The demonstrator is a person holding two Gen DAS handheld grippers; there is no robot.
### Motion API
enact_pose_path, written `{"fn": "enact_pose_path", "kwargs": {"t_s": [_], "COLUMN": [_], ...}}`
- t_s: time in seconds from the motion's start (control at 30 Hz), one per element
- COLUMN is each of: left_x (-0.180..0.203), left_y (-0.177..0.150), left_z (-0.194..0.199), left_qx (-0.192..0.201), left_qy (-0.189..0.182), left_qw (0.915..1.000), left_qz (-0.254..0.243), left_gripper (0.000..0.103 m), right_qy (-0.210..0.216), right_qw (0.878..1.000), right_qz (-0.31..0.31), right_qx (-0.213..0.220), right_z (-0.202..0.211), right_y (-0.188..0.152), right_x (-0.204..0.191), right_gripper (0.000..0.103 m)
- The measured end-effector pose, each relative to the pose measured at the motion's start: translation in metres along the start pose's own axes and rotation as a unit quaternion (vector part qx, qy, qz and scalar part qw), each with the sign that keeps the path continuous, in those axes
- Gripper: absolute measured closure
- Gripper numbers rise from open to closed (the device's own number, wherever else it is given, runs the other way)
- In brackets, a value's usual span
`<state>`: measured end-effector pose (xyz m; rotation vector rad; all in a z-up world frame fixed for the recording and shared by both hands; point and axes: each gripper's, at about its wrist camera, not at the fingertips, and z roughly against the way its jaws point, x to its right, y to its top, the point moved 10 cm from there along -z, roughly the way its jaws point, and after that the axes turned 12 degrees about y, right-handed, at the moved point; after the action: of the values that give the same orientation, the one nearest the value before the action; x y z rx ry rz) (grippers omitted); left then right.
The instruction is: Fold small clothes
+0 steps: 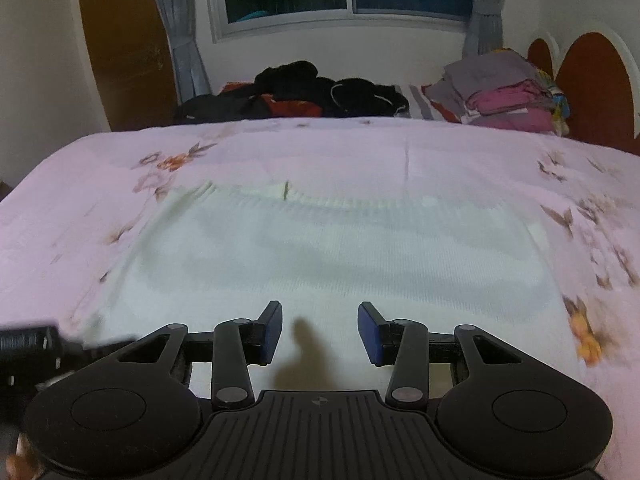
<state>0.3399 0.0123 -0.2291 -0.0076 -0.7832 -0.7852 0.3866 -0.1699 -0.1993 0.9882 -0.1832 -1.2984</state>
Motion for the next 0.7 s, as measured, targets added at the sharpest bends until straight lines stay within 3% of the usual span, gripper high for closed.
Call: {"fn": "enact_pose_path", "kwargs": {"t_s": [0.1,0.17,0.23,0.37,0.43,0.53,0.7], "left_x": [-0.001,0.000,0.003,0.006,0.007,0.010,0.037], "left_y": [0.002,0.003,0.005,0.006,0.007,0.006,0.008], "left_z": [0.000,0.001,0.003,0.005,0.003,0.008,0.023], "left_qx": [0.014,0.021,0.033,0.042,0.043,0.050,0.083], "left_qy": [0.006,0.010,0.016,0.022,0.025,0.023,0.023], "left_qw": [0.9999,0.9997,0.9992,0.9986,0.9985,0.9983,0.9941], "left_qz": [-0.003,-0.005,-0.016,-0.024,-0.021,-0.019,-0.065], "left_gripper": [0.094,0.095,0.095,0.095,0.095,0.096,0.096], "right_qy": [0.001,-0.005,-0.011,-0.007,-0.016,-0.003,0.014], "right_qw": [1.000,0.999,0.998,0.999,0.996,0.997,0.998], "right_qz": [0.008,0.022,0.056,0.047,0.090,0.069,0.053], "right_qx": [-0.005,-0.033,-0.030,-0.019,-0.020,-0.024,-0.014], "right_z": [-0.016,-0.034,-0.034,-0.031,-0.036,-0.038,-0.031], "right_y": [0.002,-0.012,-0.015,-0.014,-0.020,-0.016,-0.012], "right_x": [0.005,0.011,0.008,0.011,0.008,0.012,0.013], "right_gripper": [0.060,0.060,0.060,0.060,0.060,0.060,0.060]}}
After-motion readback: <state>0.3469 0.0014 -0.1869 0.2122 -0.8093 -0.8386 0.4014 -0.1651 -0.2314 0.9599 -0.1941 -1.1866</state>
